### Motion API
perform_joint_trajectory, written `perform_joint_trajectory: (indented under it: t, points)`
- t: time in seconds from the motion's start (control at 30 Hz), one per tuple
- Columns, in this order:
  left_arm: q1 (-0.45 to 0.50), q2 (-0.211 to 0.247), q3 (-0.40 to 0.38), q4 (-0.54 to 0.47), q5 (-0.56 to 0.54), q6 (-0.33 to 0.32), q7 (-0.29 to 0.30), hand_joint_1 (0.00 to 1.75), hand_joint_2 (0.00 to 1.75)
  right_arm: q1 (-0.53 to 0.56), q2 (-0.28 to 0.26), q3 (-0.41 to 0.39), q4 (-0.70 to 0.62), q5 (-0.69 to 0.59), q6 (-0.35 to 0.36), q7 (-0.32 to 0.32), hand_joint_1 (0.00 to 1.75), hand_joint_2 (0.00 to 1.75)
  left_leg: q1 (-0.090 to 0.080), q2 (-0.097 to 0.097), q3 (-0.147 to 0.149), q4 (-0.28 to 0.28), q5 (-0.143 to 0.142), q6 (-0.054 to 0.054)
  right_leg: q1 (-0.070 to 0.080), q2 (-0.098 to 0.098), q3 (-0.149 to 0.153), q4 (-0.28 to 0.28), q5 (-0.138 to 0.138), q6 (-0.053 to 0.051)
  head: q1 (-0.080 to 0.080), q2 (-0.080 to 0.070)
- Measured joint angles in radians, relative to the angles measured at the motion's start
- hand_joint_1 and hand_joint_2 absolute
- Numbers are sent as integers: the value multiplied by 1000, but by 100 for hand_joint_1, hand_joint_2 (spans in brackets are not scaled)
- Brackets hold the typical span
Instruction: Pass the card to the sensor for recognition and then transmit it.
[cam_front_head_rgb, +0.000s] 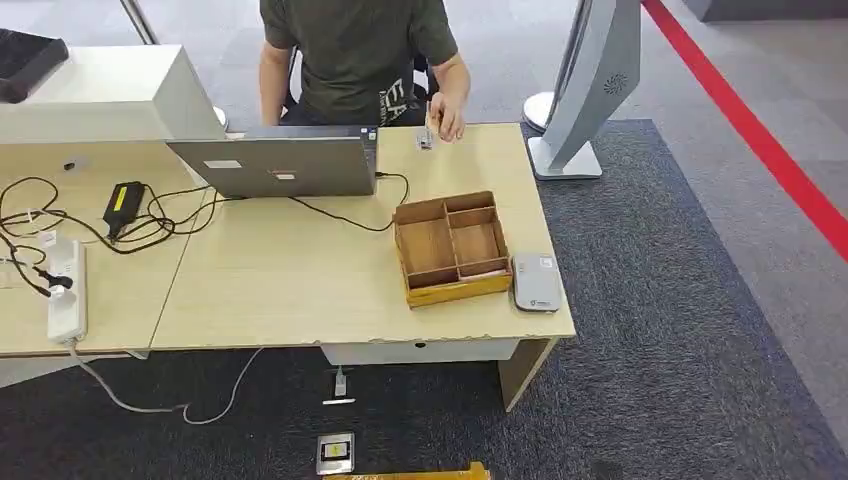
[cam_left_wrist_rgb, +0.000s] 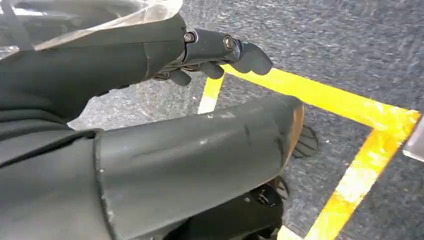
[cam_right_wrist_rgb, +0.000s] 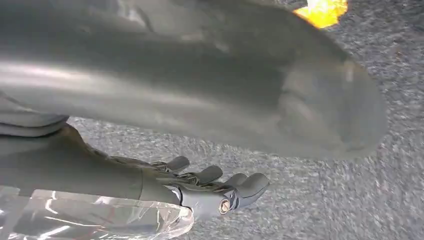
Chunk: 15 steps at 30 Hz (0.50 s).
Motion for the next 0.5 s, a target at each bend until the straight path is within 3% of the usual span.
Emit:
perform_joint_trajectory:
  t: [0.2,0.5]
  points:
    - [0,-12,0,0,3,57,103,0,0,-2,12,-2,7,23,5,31,0,0,-1,0,0,0,0,0,0,0,0,0,0,0,0,0]
    - [0,-18,0,0,-3,102,132,0,0,-4,14,-7,11,45,23,43,0,0,-1,0,0,0,0,0,0,0,0,0,0,0,0,0]
